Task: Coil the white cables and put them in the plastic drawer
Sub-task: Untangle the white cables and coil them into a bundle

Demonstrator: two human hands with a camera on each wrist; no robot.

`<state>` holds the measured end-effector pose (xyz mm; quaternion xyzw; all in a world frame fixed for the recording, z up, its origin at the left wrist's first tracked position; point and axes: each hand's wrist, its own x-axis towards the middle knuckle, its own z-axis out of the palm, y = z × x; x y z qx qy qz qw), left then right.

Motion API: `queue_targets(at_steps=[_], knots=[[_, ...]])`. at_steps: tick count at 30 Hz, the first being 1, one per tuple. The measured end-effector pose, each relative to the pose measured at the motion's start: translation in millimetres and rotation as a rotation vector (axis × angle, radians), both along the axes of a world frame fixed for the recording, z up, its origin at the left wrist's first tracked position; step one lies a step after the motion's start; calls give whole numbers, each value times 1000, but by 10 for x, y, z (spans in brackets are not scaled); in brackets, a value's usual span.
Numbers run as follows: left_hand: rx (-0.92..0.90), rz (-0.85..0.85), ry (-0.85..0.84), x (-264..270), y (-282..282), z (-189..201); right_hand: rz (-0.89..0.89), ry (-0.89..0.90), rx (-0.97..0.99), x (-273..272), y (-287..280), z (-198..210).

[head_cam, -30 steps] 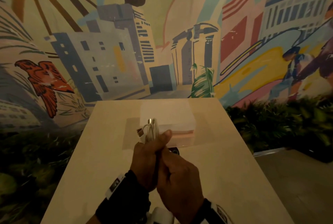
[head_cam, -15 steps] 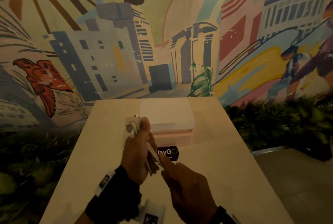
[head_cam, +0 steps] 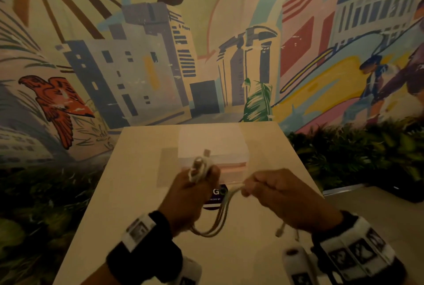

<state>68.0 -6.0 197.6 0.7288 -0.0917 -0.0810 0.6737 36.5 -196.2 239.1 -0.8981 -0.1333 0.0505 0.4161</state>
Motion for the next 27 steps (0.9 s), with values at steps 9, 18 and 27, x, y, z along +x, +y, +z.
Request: queue_targets(at_steps=[9, 18, 27], knots=[[-160, -136, 61, -124, -152, -55, -84, -98, 171, 183, 253, -8], [-465, -237, 331, -91, 70, -139, 116, 110, 65, 245, -85, 5], [-658, 53, 355, 93, -56, -109, -352, -175, 311, 134, 186, -360]])
